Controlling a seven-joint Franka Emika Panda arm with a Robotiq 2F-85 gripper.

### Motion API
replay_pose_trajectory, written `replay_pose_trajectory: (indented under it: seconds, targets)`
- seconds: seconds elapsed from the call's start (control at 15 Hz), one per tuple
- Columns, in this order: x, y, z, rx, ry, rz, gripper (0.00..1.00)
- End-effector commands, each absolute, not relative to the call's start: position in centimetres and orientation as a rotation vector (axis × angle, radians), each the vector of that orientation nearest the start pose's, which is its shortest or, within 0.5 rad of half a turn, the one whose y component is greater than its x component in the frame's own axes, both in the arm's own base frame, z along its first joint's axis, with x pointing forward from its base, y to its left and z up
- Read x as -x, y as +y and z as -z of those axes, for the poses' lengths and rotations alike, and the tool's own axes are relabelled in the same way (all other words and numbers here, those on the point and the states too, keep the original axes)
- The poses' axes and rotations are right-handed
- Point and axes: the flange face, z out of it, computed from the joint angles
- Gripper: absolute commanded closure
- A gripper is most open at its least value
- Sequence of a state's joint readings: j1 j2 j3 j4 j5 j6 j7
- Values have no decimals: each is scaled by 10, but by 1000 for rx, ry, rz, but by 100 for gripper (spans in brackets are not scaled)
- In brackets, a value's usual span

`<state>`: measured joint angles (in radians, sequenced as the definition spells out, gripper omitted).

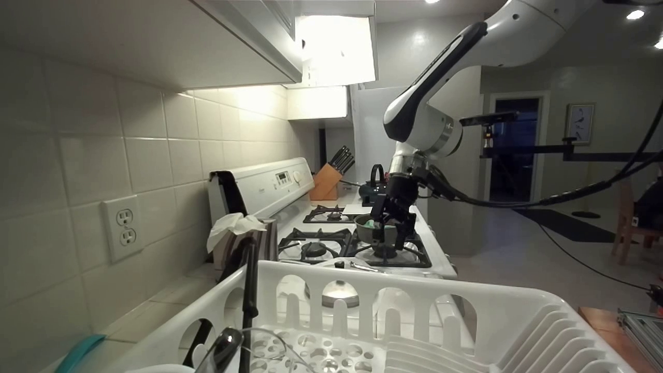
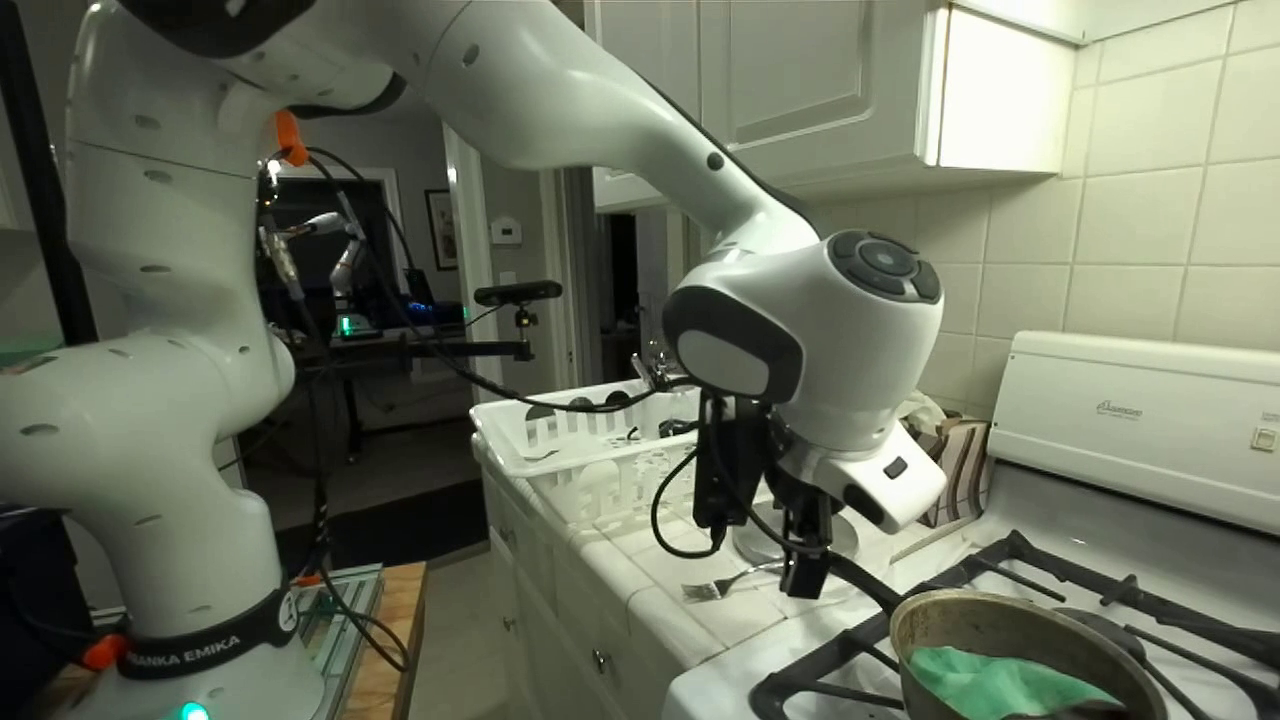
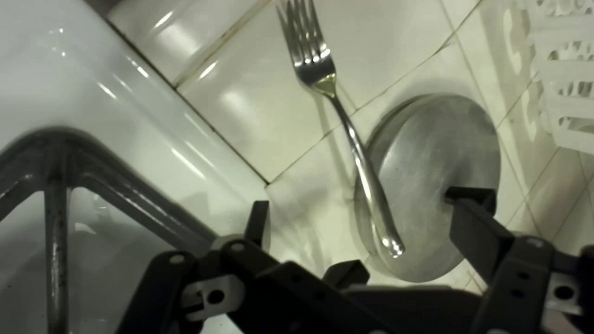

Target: Use the fork to remove the green cloth from the pot, put the green cloth in the white drying rack and put the fork back in the pot

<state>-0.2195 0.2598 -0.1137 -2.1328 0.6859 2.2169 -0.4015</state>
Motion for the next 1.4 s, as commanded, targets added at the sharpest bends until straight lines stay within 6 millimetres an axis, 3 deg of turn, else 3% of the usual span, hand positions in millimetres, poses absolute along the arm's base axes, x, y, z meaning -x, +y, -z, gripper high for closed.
replay_pose_trajectory:
  seconds: [0.0, 0.4, 0.8, 1.07, 1.2, 1.33]
  targets:
    - [-560, -174, -257, 2623, 539, 46, 0]
    - [-582, -154, -248, 2656, 514, 61, 2]
    - [-587, -130, -247, 2656, 488, 37, 9]
    - [-588, -124, -246, 2655, 502, 25, 35]
    - [-589, -124, -245, 2651, 511, 23, 43]
    - [-590, -124, -245, 2650, 519, 18, 44]
